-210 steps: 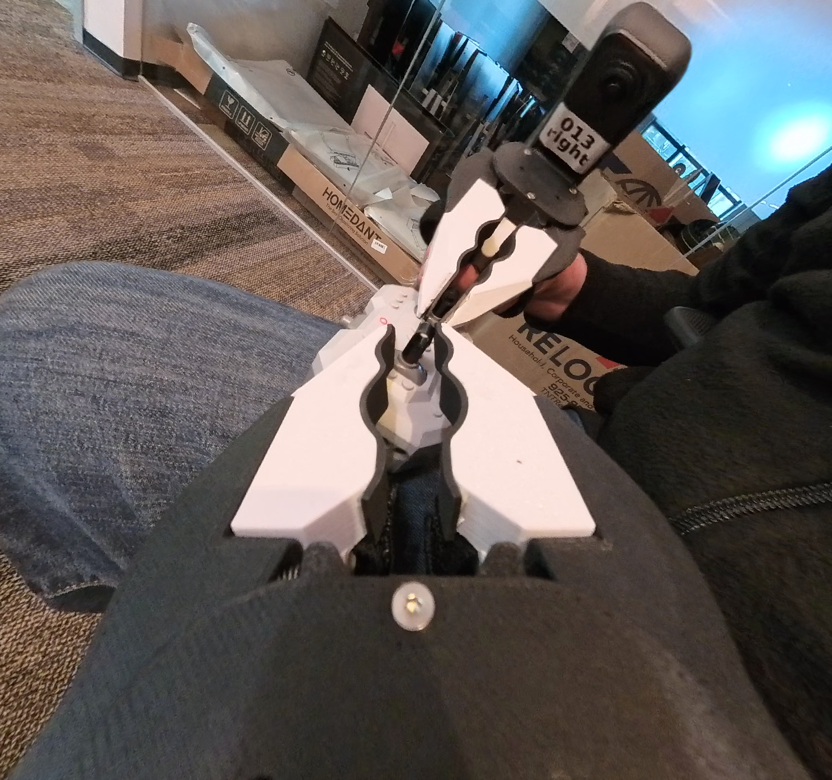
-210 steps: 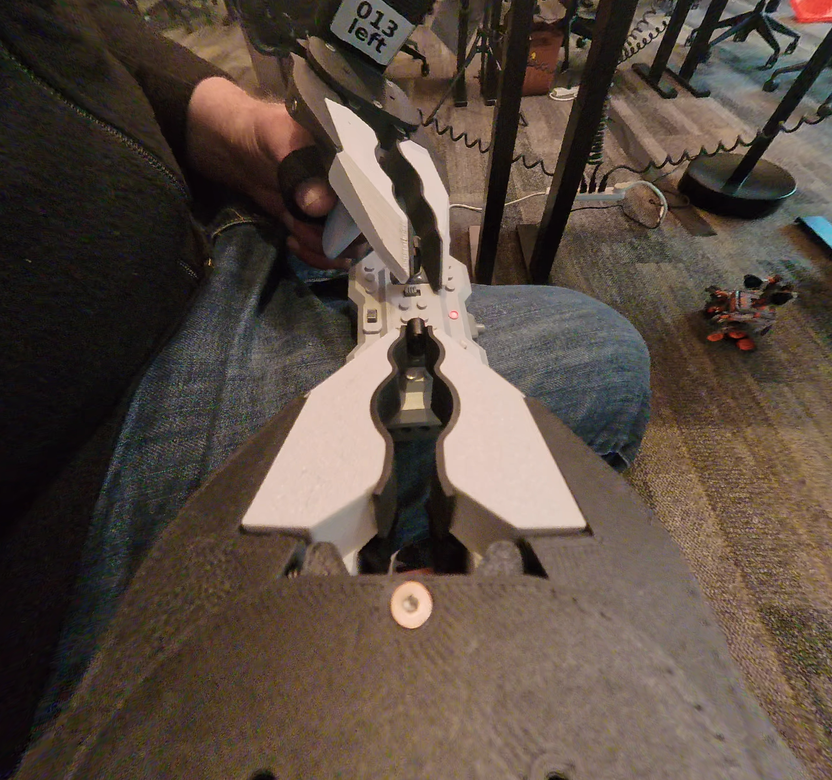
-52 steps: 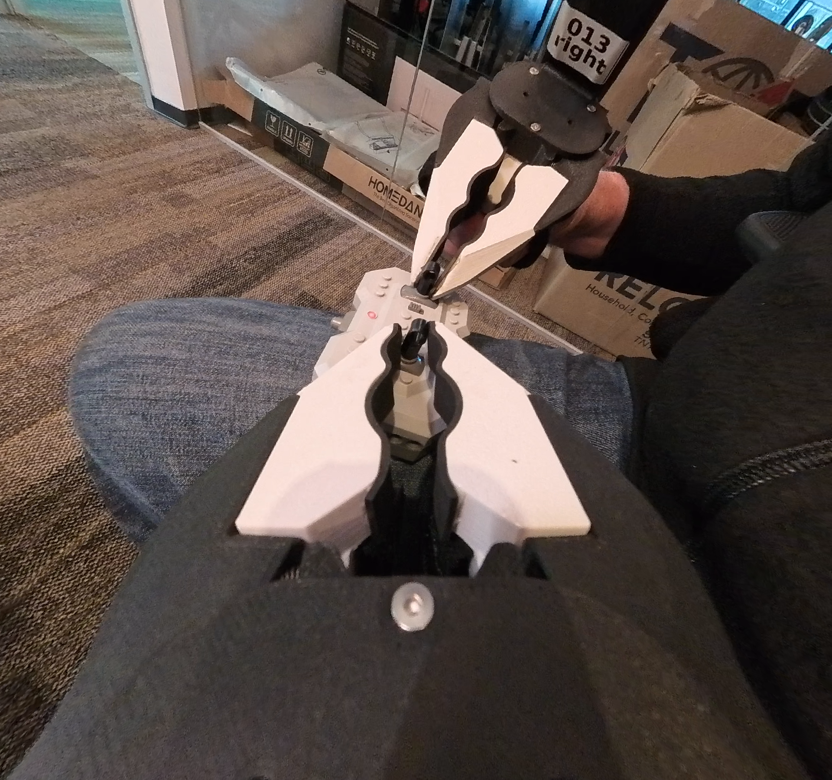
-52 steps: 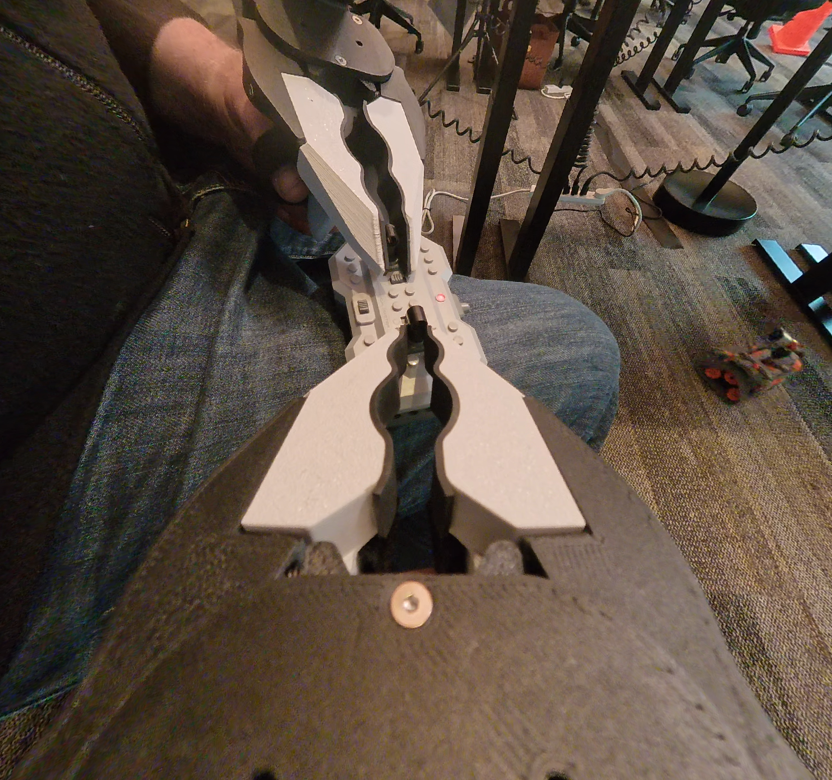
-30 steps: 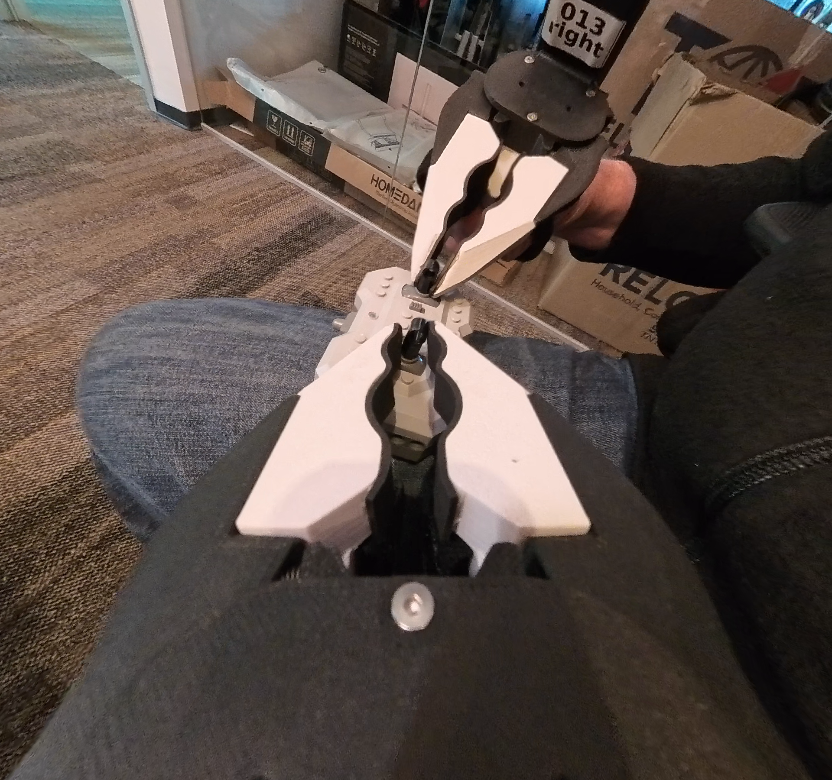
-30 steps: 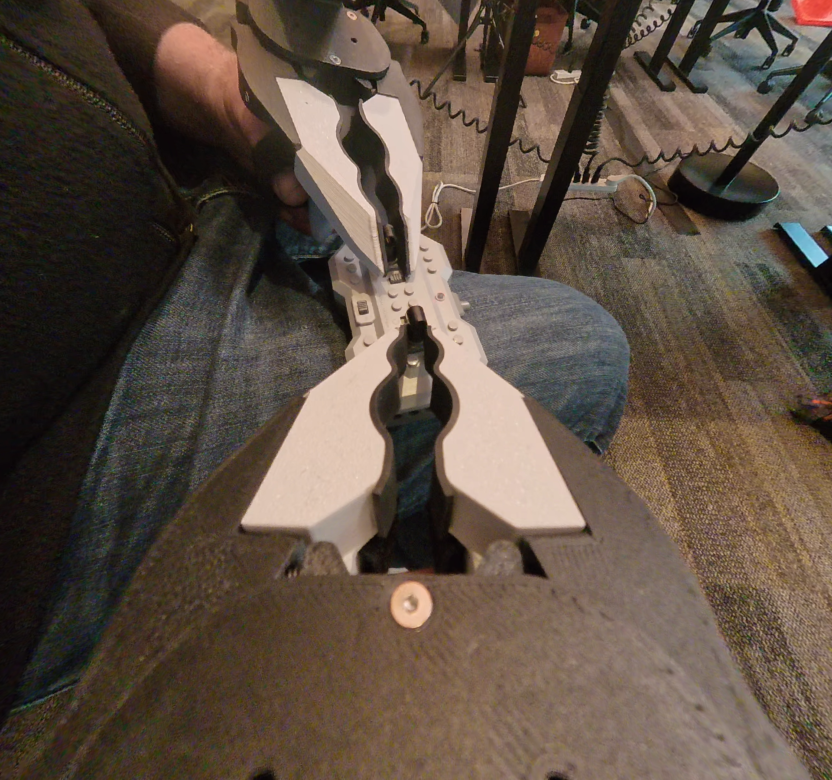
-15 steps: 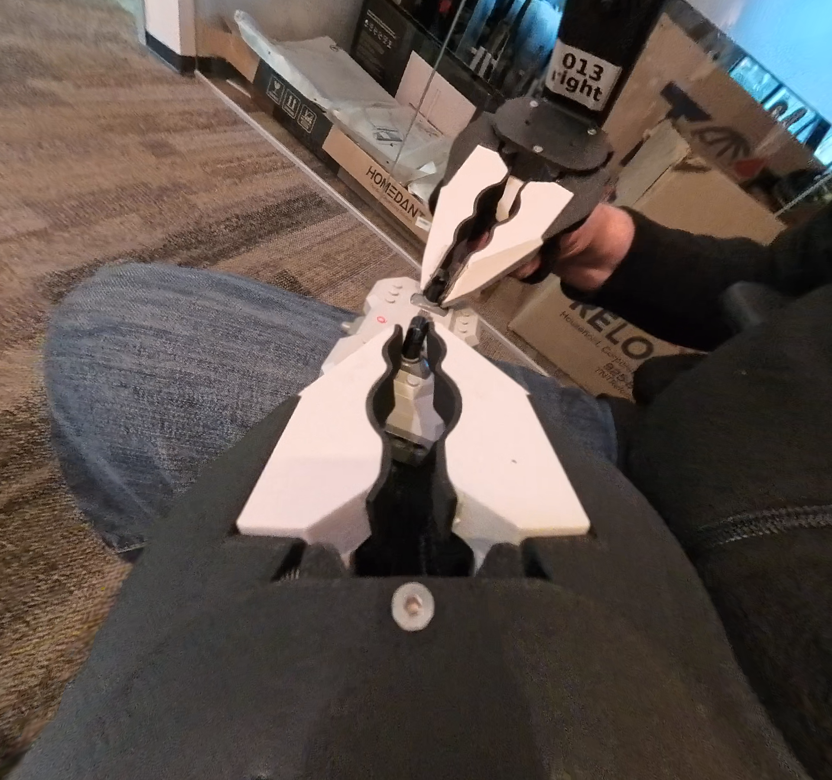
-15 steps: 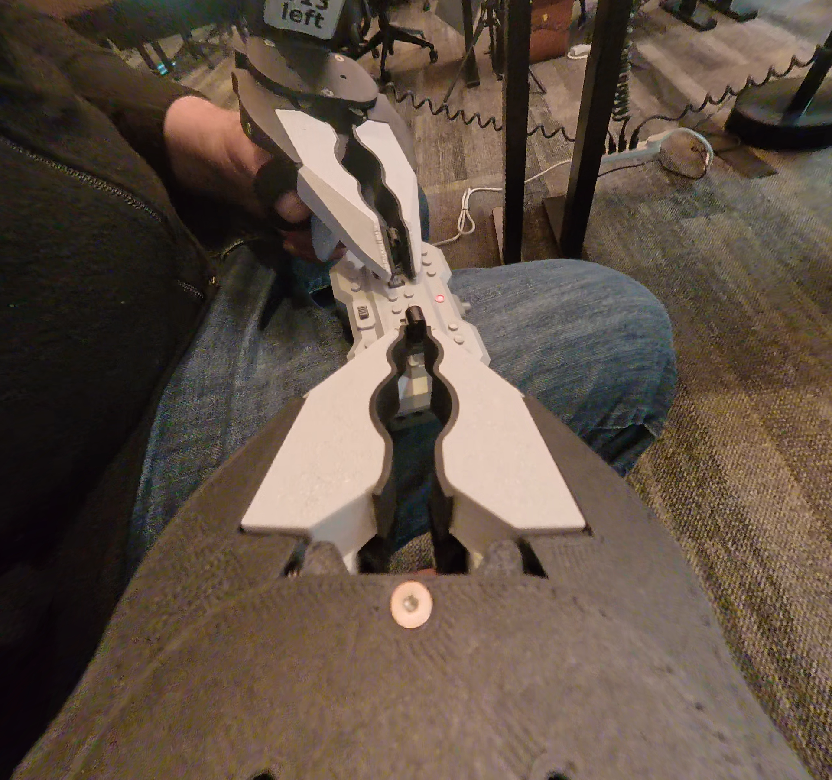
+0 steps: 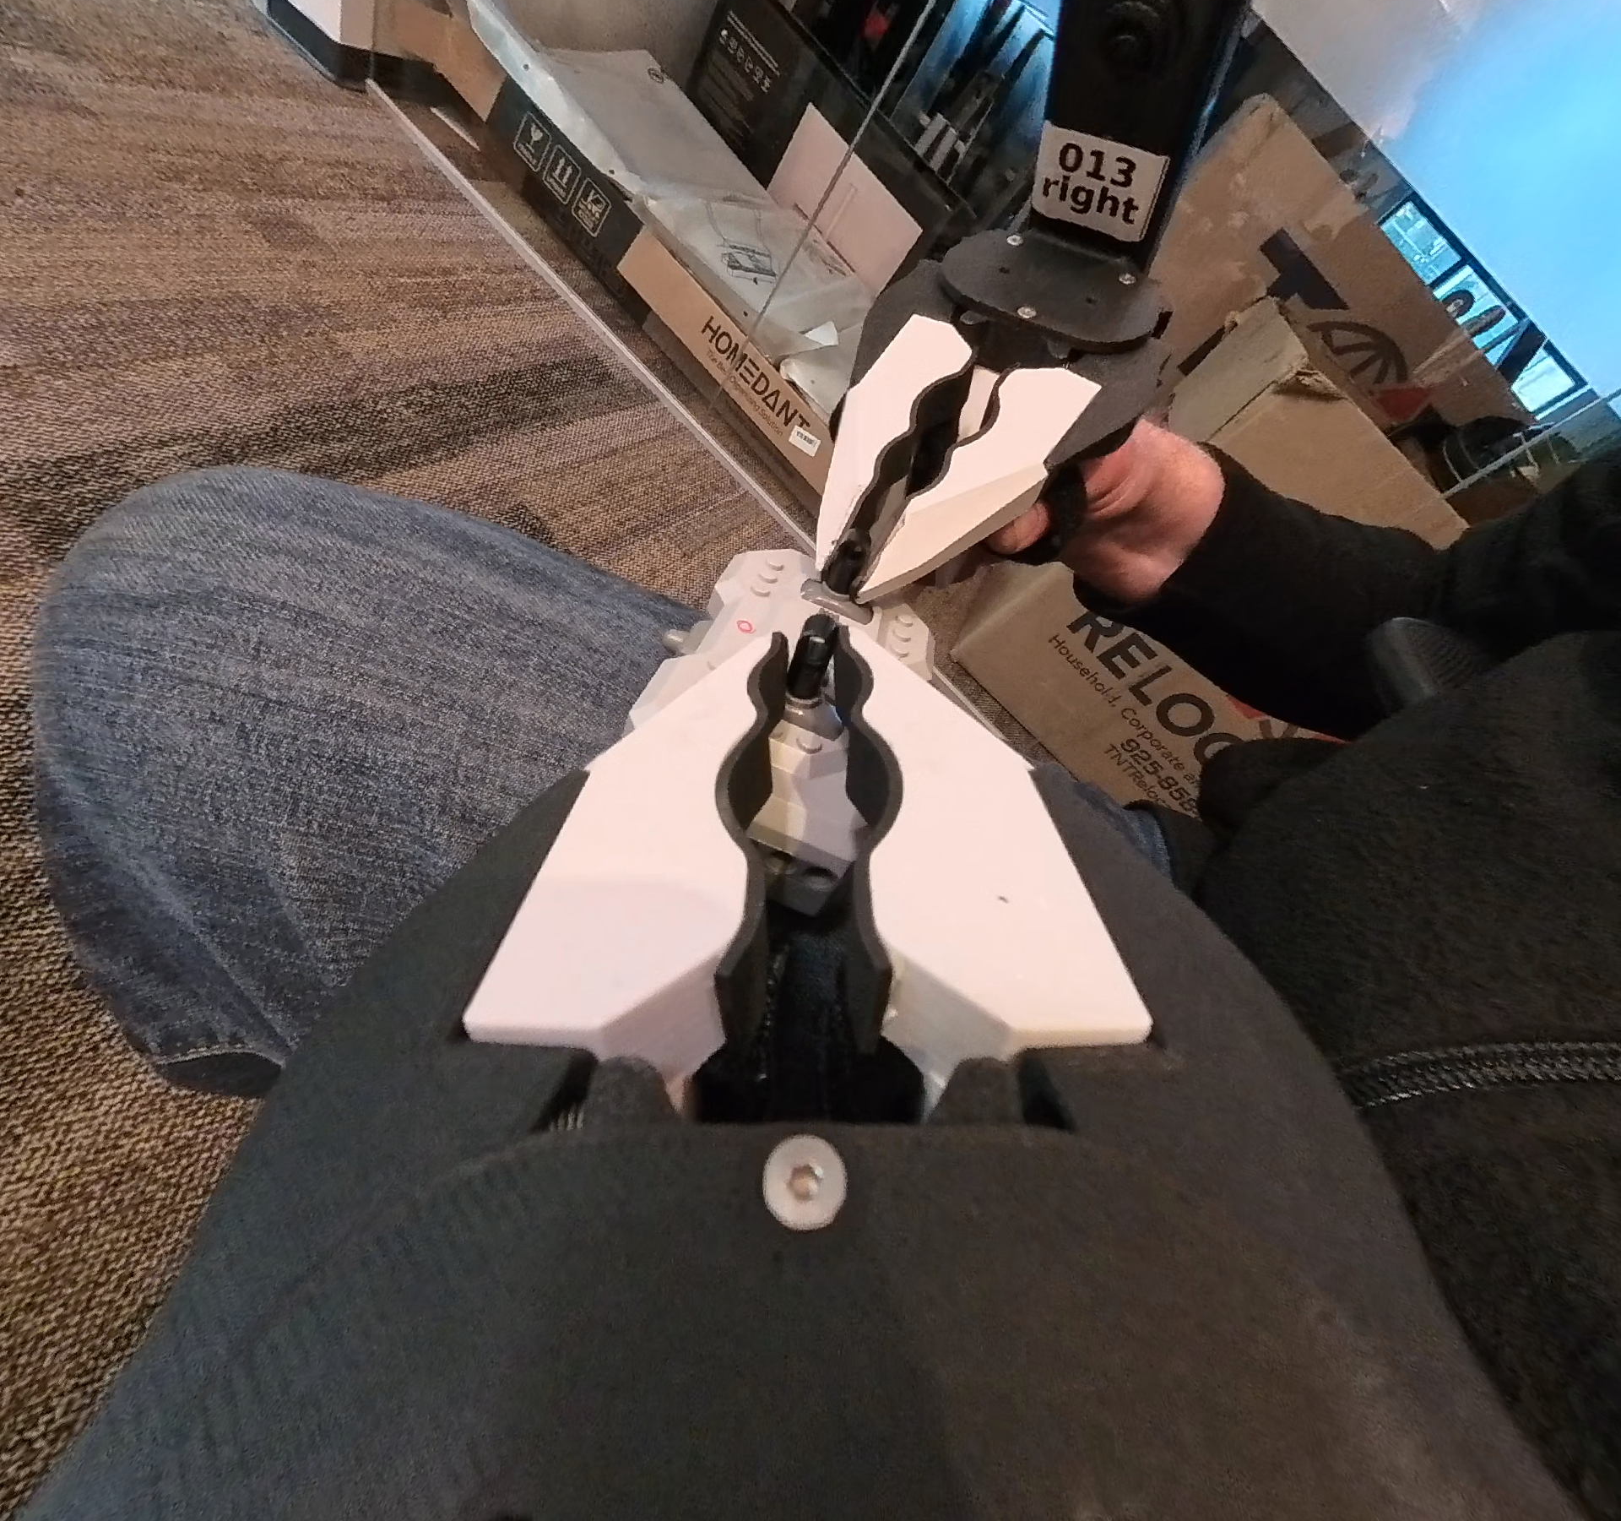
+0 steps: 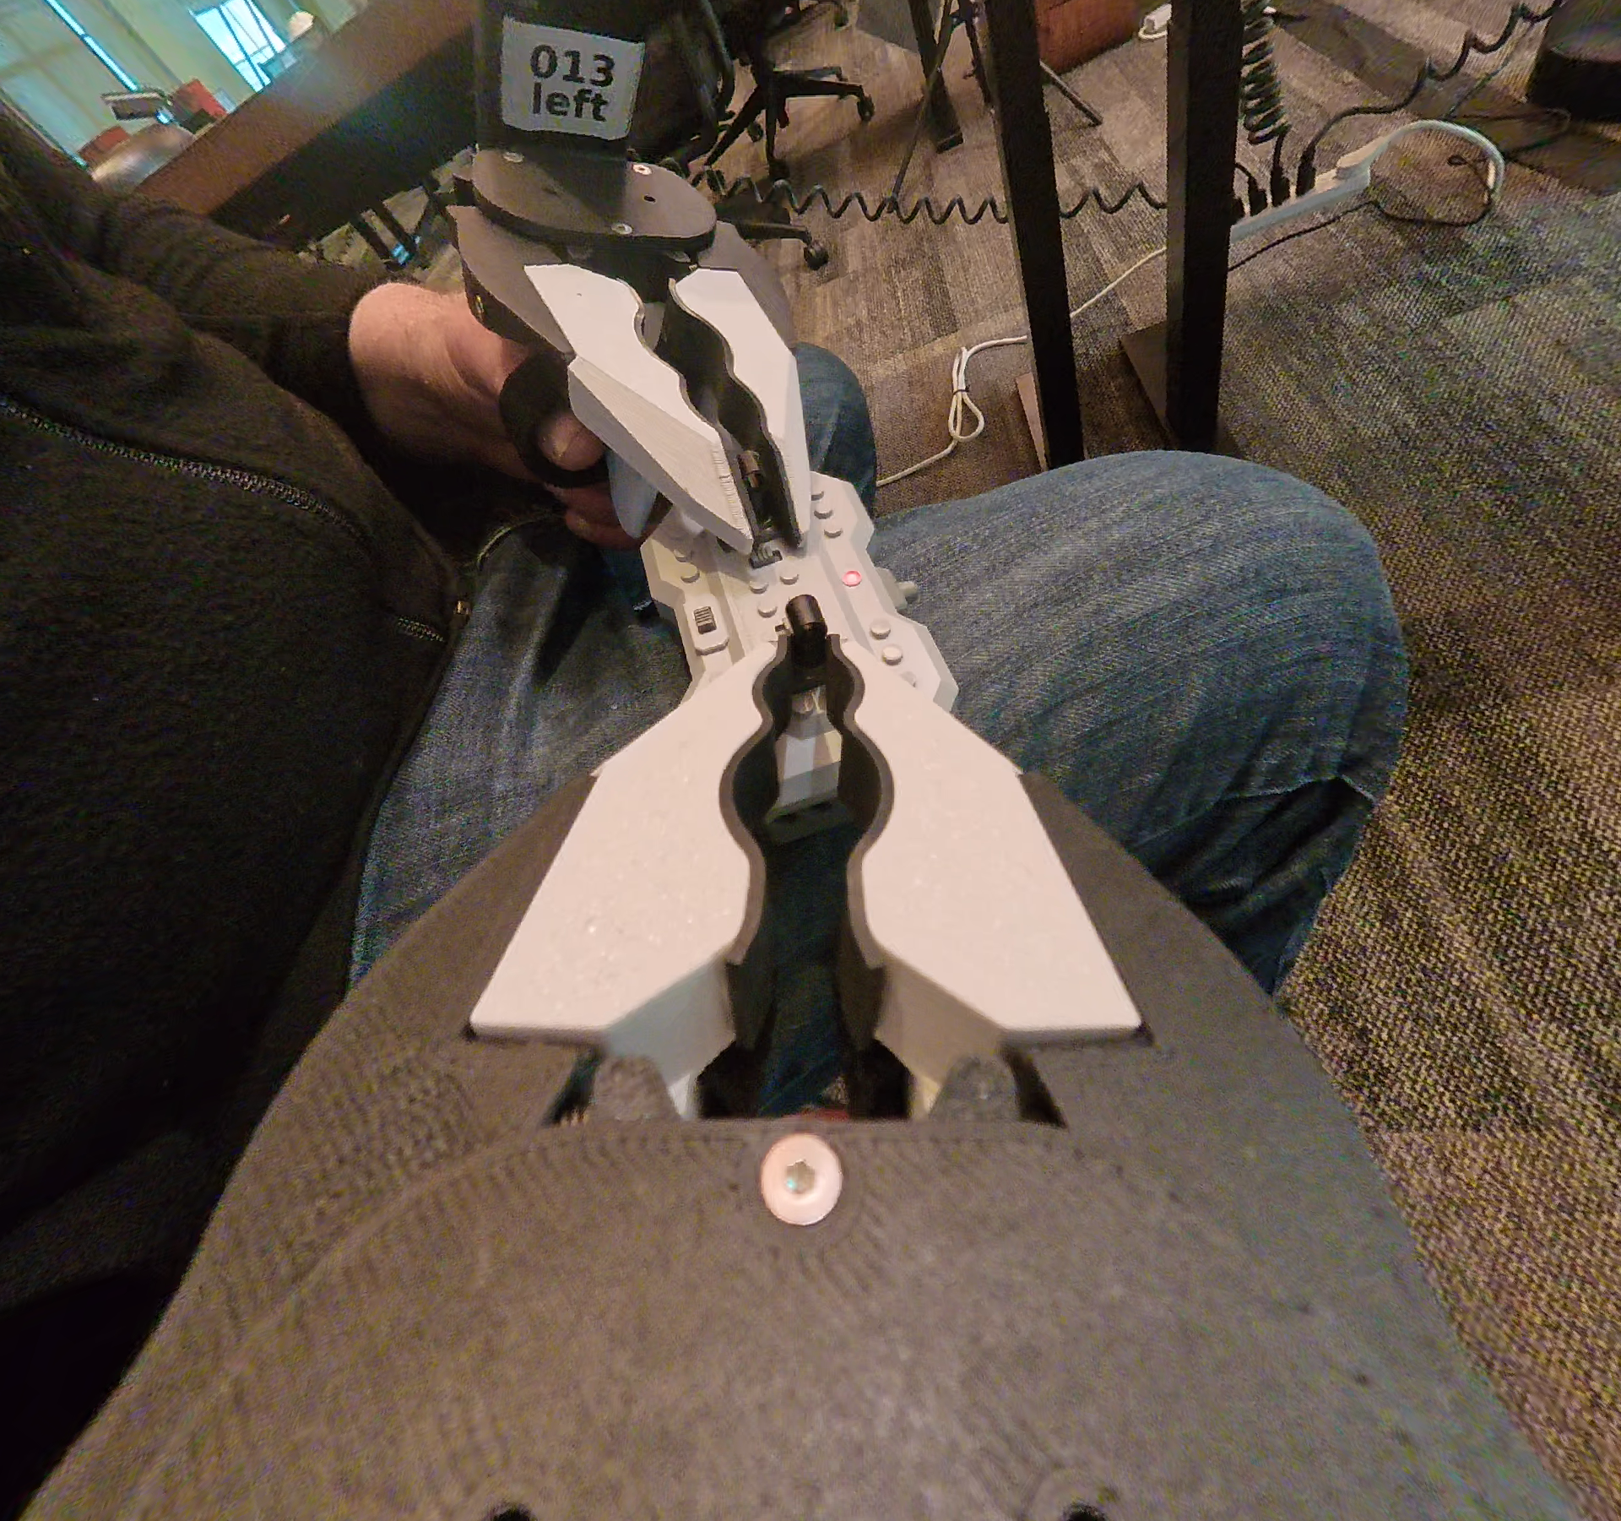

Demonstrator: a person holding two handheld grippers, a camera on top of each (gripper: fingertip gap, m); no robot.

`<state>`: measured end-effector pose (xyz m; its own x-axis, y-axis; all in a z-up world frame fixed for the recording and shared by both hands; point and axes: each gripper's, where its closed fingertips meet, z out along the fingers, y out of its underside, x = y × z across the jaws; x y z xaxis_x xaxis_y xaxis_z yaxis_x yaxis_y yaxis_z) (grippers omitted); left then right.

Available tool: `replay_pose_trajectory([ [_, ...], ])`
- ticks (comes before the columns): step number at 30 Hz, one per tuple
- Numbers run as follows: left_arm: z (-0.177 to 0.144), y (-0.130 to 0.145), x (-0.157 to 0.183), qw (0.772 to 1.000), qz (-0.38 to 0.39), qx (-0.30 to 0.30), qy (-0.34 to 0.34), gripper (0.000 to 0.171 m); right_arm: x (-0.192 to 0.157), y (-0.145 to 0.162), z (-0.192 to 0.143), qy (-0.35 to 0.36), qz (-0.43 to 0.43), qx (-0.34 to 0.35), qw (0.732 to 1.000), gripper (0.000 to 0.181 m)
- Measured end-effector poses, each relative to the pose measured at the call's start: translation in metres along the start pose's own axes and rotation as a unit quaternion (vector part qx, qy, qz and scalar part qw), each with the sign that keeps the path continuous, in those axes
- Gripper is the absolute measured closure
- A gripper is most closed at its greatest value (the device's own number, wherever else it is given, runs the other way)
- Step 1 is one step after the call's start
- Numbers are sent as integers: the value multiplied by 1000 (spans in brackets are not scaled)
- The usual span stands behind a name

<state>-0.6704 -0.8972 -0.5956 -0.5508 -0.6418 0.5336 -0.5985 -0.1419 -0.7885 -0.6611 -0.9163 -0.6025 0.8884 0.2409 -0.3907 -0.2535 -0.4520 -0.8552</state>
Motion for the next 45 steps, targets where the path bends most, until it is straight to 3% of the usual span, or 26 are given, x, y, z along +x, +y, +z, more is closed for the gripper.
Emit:
replay_pose_trajectory([
  [8, -2, 0, 9, 999, 13, 15, 24, 161, -2, 1, -2, 7, -29, -16, 999, 176],
  [15, 1, 2, 11, 998, 54, 8, 11, 162, 0, 0, -4, -41, 60, -14, 997, 176],
  [28, 9, 1, 11, 999, 31, 4, 23, 163, -6, 5, -13, 7, -29, -5, 1000, 176],
  [35, 13, 0, 11, 999, 16, 3, 29, 163, -3, 6, -16, -12, 42, 5, 999, 176],
  [45, 15, 0, 13, 999, 18, 4, 32, 163, -3, 7, -18, -13, 46, 7, 999, 176],
])
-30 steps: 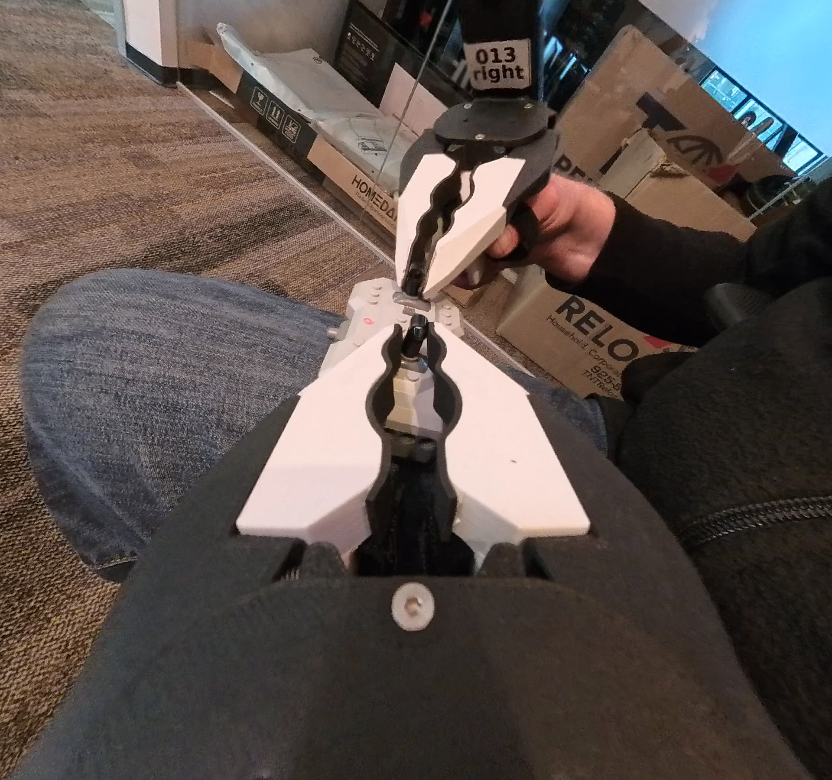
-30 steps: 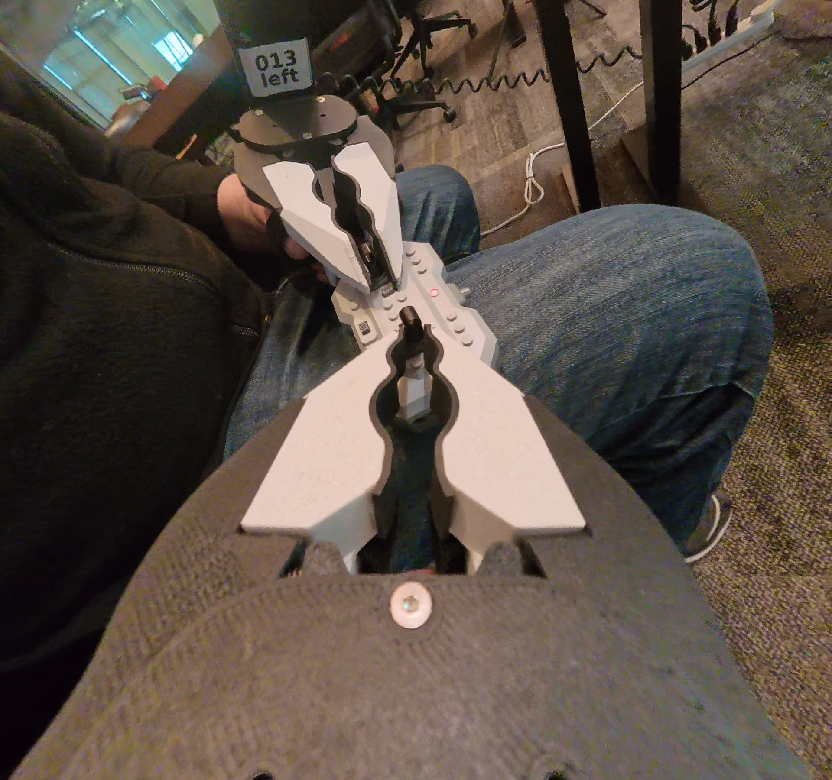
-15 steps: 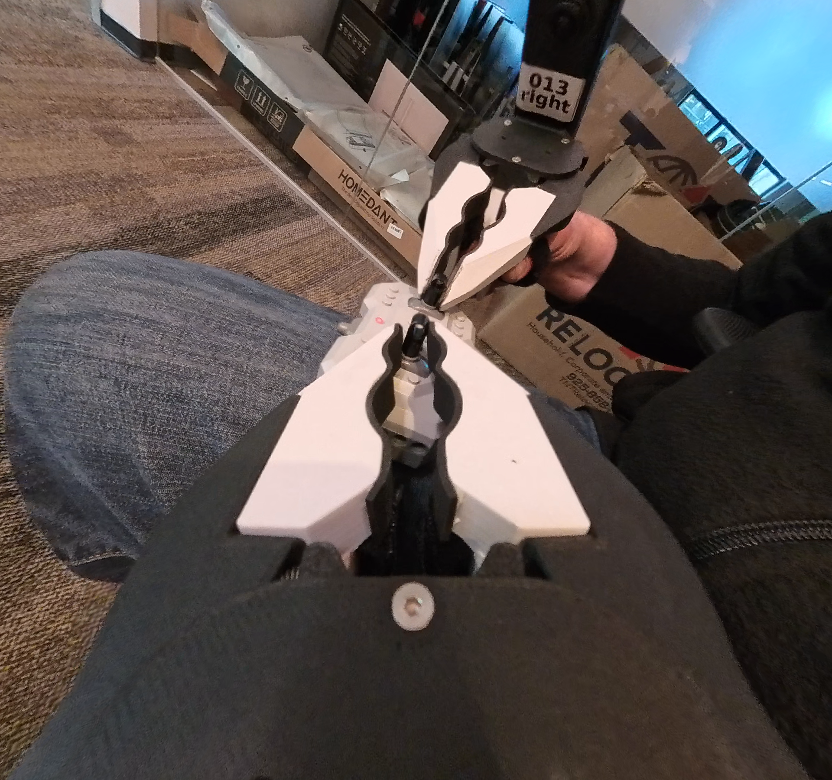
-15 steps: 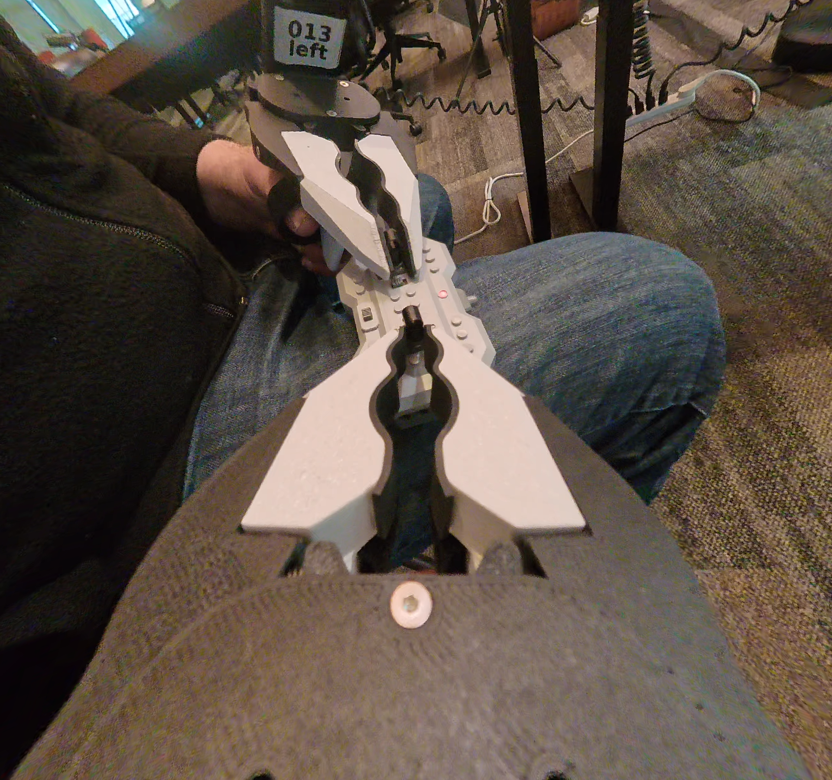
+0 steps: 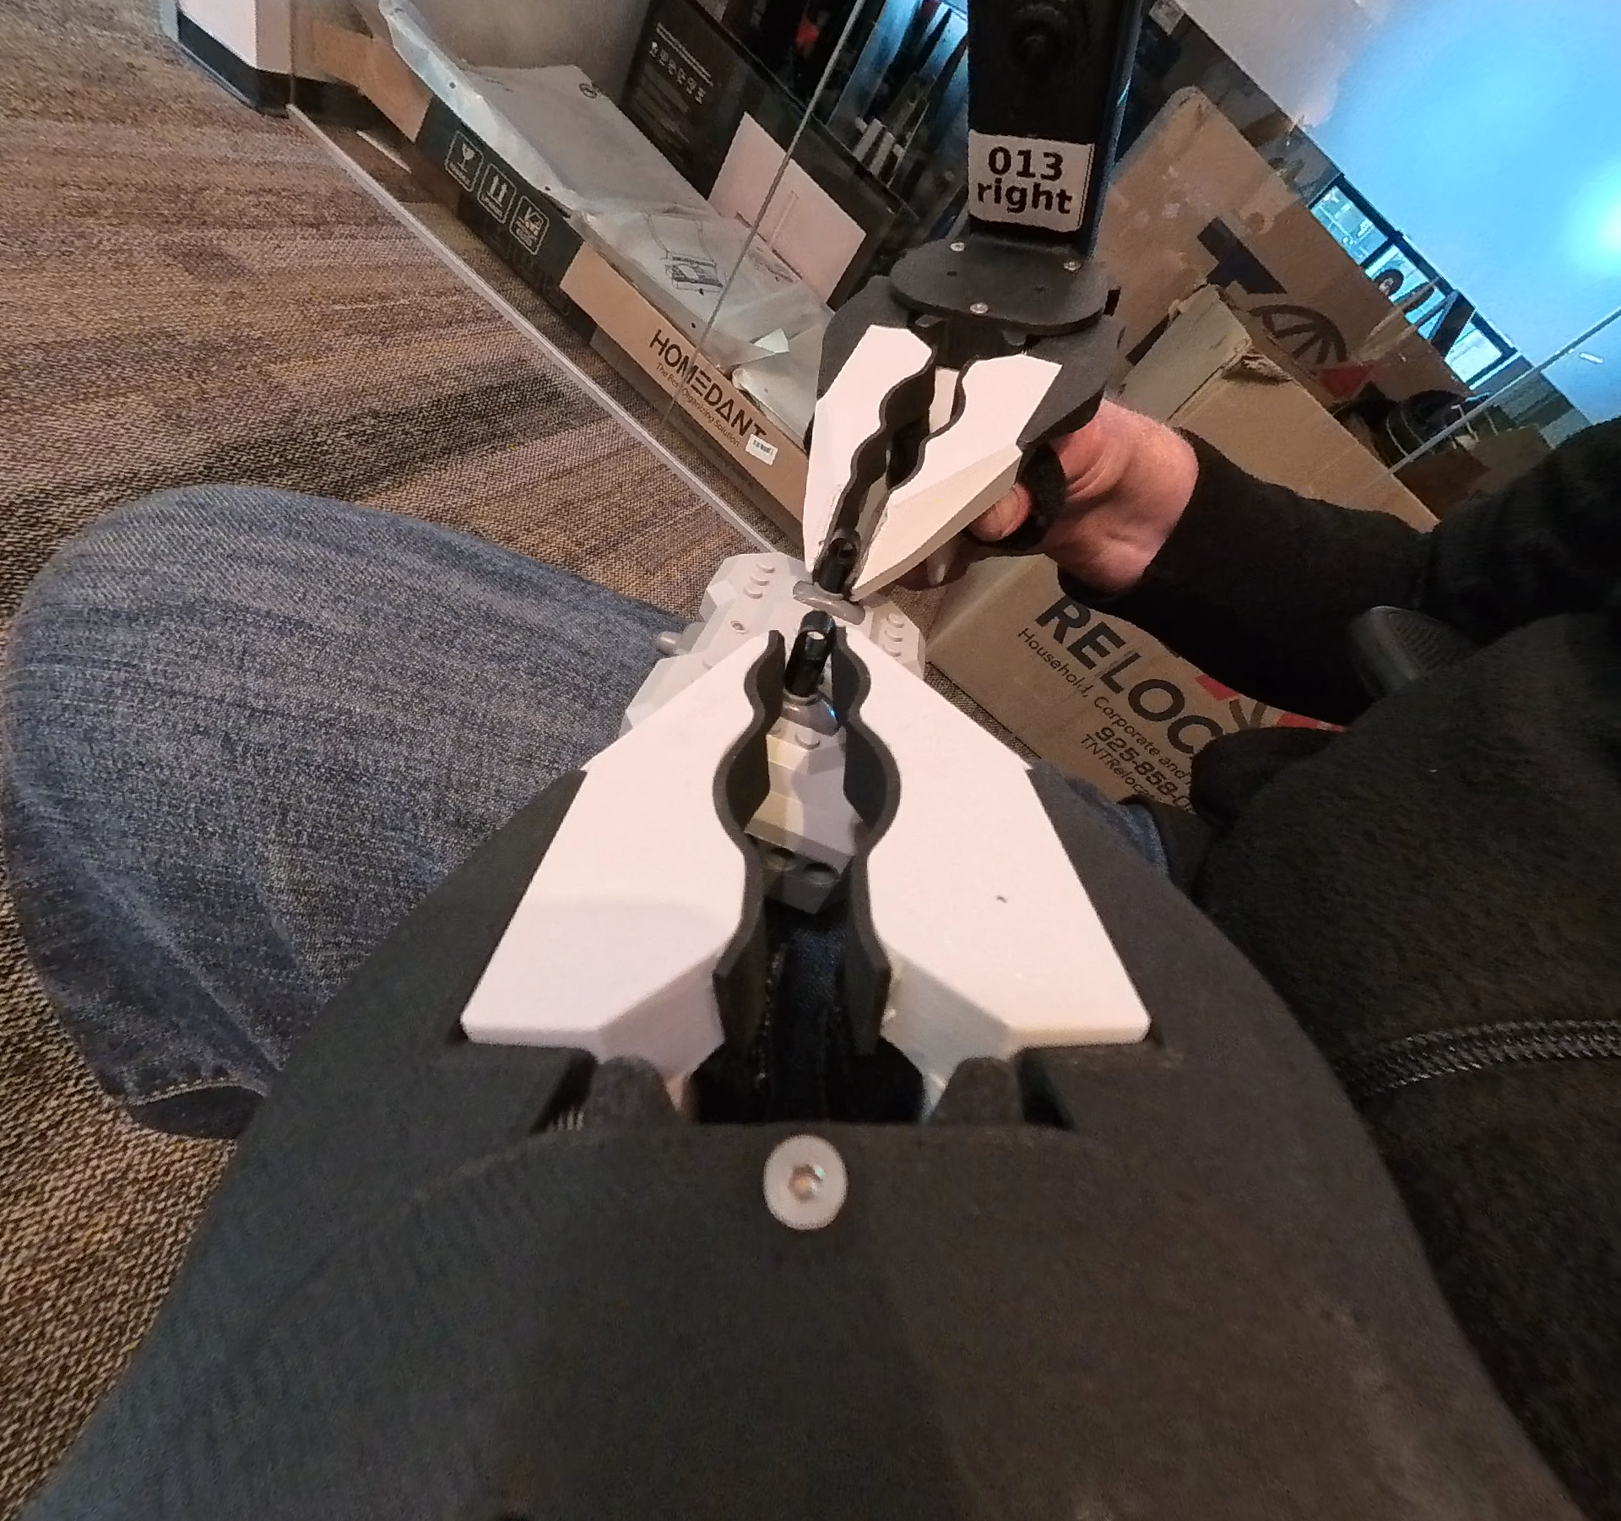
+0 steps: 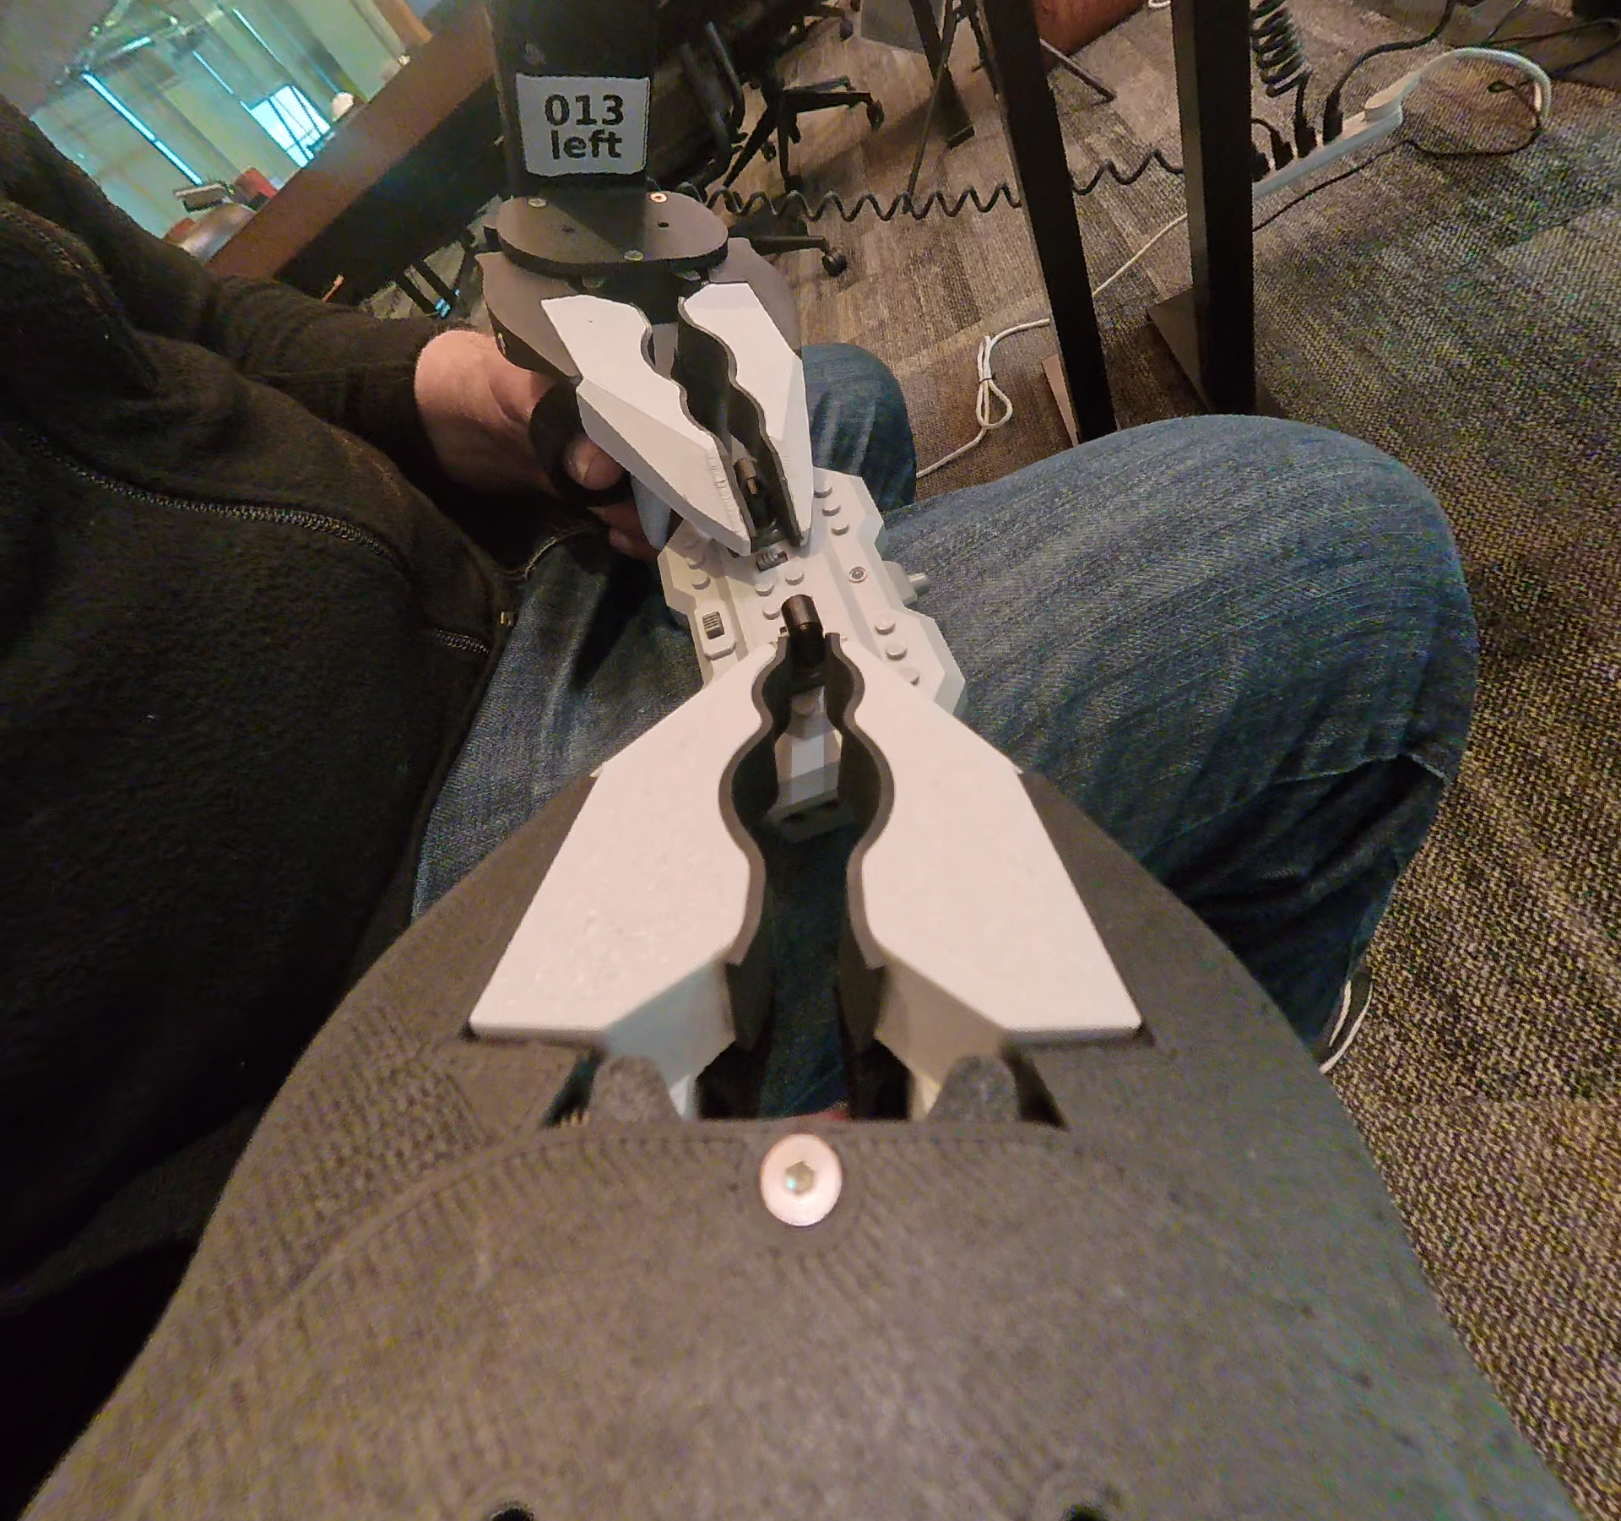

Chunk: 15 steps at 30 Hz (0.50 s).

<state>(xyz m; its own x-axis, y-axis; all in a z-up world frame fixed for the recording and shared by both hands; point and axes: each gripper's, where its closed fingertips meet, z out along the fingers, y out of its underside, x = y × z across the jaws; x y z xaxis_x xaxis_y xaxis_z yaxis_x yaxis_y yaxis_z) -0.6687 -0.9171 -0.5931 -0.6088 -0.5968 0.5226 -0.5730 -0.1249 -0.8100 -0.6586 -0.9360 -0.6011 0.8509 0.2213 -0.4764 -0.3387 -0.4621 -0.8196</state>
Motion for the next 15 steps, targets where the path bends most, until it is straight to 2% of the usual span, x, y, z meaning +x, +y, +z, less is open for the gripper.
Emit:
replay_pose_trajectory([
  [15, 0, 0, 0, 1000, 1, 2, 1, 163, 0, 0, 0, 2, -3, 1, 1000, 176],
])
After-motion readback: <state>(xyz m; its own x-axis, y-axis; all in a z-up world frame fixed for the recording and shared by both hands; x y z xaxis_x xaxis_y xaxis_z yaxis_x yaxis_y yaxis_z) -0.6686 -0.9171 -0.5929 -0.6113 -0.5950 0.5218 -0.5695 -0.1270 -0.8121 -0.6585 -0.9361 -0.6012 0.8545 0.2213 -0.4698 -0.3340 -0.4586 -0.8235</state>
